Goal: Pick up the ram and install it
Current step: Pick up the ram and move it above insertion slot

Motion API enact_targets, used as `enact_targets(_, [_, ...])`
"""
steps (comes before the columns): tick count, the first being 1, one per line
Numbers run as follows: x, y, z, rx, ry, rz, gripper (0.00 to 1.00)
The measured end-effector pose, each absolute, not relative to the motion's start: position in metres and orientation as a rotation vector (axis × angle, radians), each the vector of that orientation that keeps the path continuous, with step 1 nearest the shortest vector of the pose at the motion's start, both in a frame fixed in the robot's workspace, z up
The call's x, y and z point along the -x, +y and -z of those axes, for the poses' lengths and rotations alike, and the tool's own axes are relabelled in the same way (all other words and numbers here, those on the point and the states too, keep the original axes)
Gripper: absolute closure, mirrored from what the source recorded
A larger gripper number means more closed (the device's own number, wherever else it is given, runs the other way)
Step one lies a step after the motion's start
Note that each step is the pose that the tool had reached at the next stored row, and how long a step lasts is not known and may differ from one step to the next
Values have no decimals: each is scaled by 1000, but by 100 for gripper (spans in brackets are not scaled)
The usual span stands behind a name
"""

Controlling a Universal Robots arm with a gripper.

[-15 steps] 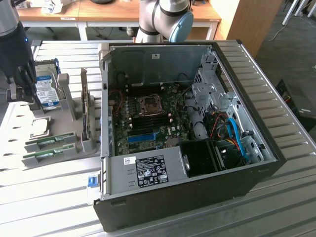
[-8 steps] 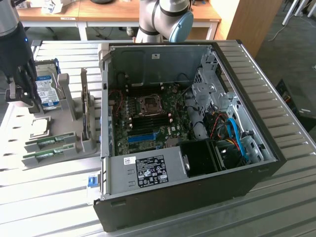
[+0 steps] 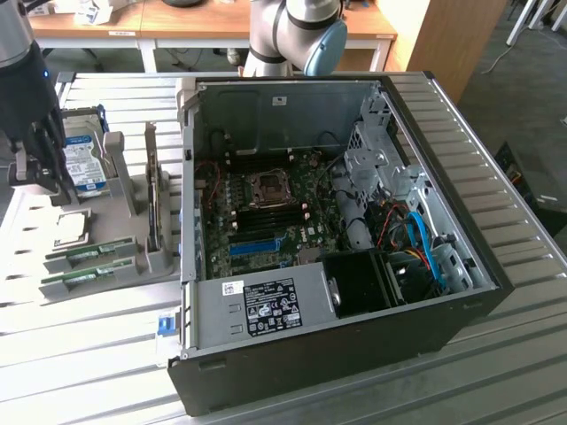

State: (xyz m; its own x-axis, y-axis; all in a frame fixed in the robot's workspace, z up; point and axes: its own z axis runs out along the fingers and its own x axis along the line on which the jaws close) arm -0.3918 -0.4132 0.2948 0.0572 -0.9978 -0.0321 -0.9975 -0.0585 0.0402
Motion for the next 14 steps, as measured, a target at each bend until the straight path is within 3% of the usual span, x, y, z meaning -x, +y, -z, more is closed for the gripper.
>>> enact_targets(14, [392,-435,-295,-2279,-2150,80,70])
